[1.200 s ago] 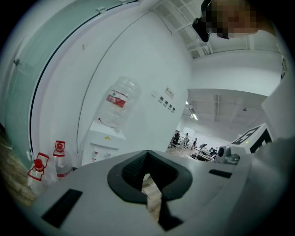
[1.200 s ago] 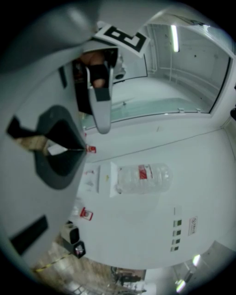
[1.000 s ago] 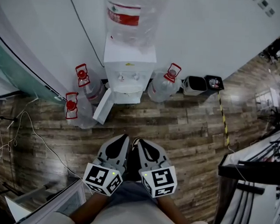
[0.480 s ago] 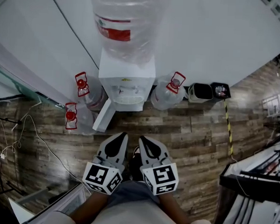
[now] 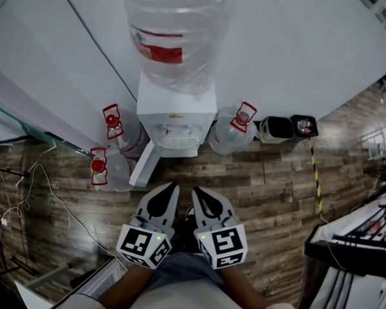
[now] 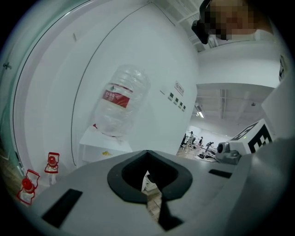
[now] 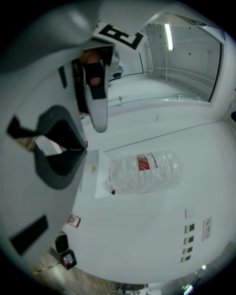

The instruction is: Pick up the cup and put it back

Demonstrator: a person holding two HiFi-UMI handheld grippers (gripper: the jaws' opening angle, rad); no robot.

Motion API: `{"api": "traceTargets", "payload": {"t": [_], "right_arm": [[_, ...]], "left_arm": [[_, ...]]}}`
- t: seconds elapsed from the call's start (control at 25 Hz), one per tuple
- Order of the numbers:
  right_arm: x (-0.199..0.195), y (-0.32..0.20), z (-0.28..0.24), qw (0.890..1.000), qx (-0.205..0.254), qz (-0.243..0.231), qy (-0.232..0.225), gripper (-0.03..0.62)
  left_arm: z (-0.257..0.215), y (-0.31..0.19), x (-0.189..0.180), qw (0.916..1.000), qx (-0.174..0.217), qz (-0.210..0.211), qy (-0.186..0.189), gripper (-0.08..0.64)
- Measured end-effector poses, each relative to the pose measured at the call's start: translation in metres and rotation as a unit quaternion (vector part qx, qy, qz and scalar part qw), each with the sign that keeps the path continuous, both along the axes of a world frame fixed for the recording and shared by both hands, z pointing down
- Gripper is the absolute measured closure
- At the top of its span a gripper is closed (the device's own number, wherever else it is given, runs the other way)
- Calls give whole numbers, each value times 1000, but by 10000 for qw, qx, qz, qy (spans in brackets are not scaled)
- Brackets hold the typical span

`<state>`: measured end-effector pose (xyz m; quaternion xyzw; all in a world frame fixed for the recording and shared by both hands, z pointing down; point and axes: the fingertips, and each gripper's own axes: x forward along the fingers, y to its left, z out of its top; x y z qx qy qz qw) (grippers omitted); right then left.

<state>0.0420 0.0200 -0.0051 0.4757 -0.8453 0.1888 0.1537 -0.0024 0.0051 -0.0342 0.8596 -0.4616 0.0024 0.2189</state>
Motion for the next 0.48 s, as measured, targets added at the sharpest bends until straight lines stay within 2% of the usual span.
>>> {"api": "traceTargets", "payload": {"t": [0.28, 0.48], "right_arm": [[-32, 13, -4, 9999, 33, 81, 93, 569], [-42, 22, 0, 9999, -72, 78, 54, 569]], "left_arm": [[-2, 10, -26, 9998, 33, 123, 171, 552], [0, 14, -36, 9998, -11, 108, 177, 552]]}}
